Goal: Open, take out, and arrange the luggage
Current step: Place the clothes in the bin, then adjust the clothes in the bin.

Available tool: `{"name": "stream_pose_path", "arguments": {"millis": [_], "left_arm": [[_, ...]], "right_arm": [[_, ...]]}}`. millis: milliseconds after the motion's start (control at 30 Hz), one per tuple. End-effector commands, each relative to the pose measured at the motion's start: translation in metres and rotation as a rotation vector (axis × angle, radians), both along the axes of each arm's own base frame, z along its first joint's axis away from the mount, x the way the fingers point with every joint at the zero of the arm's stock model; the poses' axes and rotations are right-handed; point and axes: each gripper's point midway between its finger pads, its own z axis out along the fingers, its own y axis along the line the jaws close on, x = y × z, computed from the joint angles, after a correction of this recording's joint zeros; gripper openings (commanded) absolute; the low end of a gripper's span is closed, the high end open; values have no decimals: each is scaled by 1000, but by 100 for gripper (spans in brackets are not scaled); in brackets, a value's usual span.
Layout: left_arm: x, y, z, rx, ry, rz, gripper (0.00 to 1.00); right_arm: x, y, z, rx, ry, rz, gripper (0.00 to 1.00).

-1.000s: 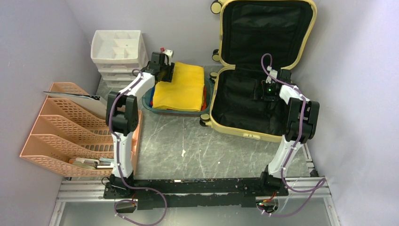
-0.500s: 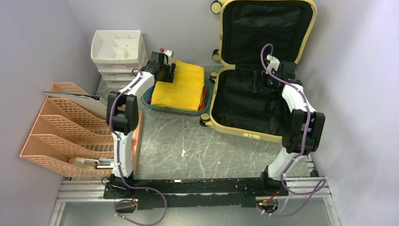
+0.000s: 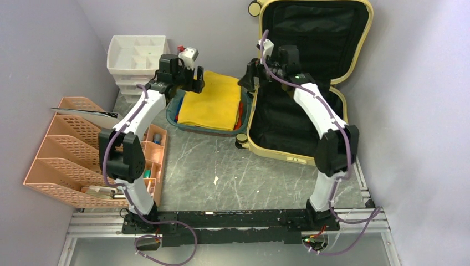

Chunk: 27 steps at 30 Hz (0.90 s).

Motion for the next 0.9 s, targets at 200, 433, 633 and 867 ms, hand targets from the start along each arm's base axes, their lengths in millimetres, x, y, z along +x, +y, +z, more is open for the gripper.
{"name": "stream_pose_path", "arguments": {"millis": [200, 433, 633, 867], "left_arm": [[-35, -16, -2, 5, -44, -102, 80], [-31, 7, -15, 67, -25, 30, 82], [-16, 23, -42, -48, 126, 78, 87], [-14, 20, -72, -129, 253, 59, 86]], "right_arm": [[55, 49, -66, -68, 233, -281, 89], [52, 46, -98, -104, 286, -312, 89], [38, 52, -116, -116, 316, -255, 89], [35, 45, -119, -142, 297, -261, 89]]}}
